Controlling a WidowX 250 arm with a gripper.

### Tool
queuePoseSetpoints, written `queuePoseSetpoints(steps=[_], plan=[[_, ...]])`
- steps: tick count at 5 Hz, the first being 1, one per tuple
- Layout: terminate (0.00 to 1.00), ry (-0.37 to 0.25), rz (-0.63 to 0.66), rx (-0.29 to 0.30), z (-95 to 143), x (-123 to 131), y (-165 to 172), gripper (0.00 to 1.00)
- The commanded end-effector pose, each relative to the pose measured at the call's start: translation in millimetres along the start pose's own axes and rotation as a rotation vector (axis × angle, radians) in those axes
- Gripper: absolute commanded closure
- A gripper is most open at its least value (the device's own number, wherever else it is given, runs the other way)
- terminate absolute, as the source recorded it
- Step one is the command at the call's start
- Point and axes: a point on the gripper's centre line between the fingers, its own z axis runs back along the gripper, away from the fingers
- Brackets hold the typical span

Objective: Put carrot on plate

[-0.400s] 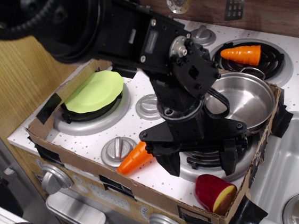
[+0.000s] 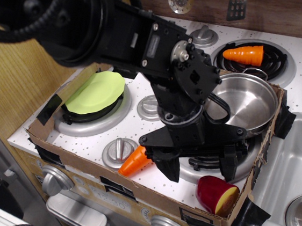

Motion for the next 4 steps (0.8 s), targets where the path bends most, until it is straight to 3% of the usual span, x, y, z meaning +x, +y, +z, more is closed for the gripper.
queuePoseSetpoints(steps=[1,2,3,4], plan=[[0.0,-0.053,-0.177,0.023,41,38,19,0.0],[0.0,-0.207,-0.452,0.073,35,51,29,0.0],[0.0,-0.324,-0.655,0.084,15,55,36,0.0],[0.0,-0.335,-0.731,0.115,3,53,43,0.0]])
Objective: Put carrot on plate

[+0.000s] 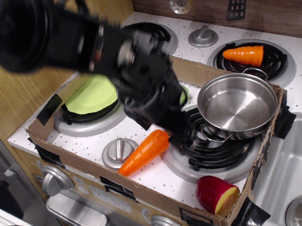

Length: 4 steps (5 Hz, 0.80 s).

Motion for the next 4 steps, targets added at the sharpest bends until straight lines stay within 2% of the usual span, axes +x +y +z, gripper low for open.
queuePoseSetpoints(steps=[1,2,4], plan=[[0.0,-0.015,-0.082,-0.005,-12,0,7,0.0],[0.0,0.007,-0.086,-0.002,-16,-2,14,0.0],[0.0,0.009,-0.12,-0.02,-32,-4,20,0.0]])
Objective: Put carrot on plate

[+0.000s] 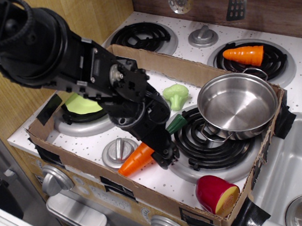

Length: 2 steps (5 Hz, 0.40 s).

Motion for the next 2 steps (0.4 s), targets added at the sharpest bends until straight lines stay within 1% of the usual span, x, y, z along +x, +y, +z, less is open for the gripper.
queuePoseSetpoints(steps=[1,2], plan=[[0.0,-0.034,0.0,0.002,-10.9,13.0,4.3,0.0],[0.0,-0.023,-0.042,0.015,-8.7,13.5,6.8,1.0]])
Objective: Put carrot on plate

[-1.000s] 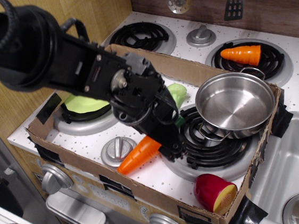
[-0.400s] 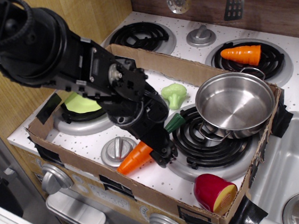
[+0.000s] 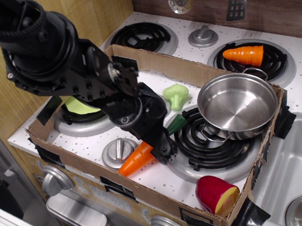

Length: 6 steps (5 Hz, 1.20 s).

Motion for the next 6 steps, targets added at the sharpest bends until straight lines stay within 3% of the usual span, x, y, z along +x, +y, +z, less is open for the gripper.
queuePoseSetpoints(steps=[1,3,4,5,6], plan=[[0.0,0.046,-0.071,0.053,18,17,3,1.0],[0.0,0.15,-0.038,-0.054,34,35,16,1.0],[0.0,0.169,-0.073,-0.048,34,48,37,1.0],[0.0,0.135,-0.089,-0.059,36,47,57,1.0],[0.0,0.142,-0.107,-0.043,40,36,75,1.0]])
